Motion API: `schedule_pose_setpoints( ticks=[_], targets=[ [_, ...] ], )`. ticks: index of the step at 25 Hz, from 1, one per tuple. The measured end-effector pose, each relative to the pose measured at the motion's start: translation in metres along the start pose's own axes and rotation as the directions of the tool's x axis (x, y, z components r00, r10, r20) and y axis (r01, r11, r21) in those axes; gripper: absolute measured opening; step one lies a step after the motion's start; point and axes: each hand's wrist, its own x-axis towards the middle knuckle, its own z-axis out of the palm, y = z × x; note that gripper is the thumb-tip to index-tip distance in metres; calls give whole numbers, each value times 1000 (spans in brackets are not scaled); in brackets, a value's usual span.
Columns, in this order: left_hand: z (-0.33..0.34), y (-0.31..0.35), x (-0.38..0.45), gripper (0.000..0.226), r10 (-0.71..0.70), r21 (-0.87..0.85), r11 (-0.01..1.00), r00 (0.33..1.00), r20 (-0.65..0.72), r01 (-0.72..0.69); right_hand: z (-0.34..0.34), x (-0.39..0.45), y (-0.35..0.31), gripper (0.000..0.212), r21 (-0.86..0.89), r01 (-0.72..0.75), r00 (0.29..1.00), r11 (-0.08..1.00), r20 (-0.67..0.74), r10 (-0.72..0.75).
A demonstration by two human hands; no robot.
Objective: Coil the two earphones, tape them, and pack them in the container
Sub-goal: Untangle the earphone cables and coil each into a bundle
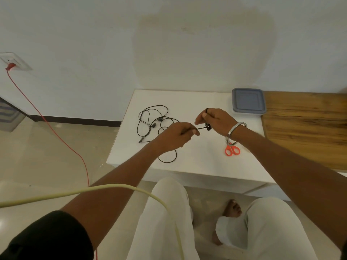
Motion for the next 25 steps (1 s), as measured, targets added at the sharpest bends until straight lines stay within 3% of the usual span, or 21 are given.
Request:
schedule_pose_setpoints(
  ticks=[3, 9, 17, 25],
  targets=[
    [-9, 4, 2, 21, 24, 12, 1000, 999, -39, -23, 2, -1, 3, 29, -122, -13, 999, 992, 27, 16],
    [-22, 7, 5, 20, 43, 109, 994, 990, -134, -29, 3, -3, 1, 32, -152, -31, 983, 988, 172, 57],
    [-22, 6, 4, 18, 40, 117, 993, 992, -120, -26, 0, -6, -6, 29, -5, -177, 954, 984, 244, 173],
    [-24, -4, 8, 8, 56, 176, 984, 995, -88, -39, 6, -2, -10, 30, -305, -86, 926, 949, 326, 188]
  ],
)
